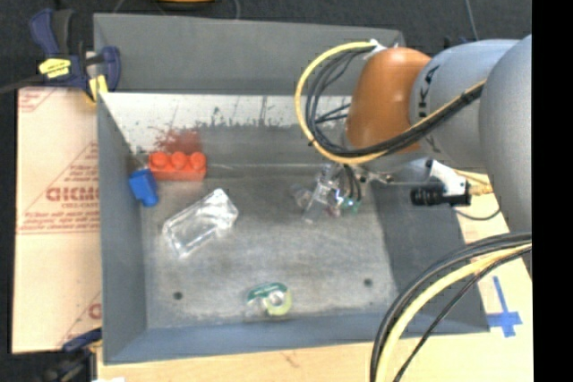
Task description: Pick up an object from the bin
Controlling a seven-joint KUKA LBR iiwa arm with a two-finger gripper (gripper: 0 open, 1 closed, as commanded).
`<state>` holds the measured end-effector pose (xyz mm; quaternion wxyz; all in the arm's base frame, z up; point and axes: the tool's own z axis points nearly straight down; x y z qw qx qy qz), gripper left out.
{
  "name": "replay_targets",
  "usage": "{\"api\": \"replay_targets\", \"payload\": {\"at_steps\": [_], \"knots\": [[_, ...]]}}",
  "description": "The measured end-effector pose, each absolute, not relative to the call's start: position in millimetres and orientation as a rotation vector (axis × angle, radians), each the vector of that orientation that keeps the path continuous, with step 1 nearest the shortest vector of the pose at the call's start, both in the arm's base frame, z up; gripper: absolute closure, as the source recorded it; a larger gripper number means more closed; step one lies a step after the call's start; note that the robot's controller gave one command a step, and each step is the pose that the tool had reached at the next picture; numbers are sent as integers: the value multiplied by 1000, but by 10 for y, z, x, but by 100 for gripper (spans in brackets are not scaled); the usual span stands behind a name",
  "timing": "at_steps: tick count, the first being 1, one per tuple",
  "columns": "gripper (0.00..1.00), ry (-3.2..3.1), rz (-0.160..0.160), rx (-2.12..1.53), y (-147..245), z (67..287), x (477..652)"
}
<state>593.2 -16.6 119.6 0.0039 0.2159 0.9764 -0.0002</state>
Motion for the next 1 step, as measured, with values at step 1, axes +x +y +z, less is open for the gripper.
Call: {"api": "replay_targets", "payload": {"at_steps": [1], "knots": [[100, 3058, 3, 662, -176, 2053, 5961]]}}
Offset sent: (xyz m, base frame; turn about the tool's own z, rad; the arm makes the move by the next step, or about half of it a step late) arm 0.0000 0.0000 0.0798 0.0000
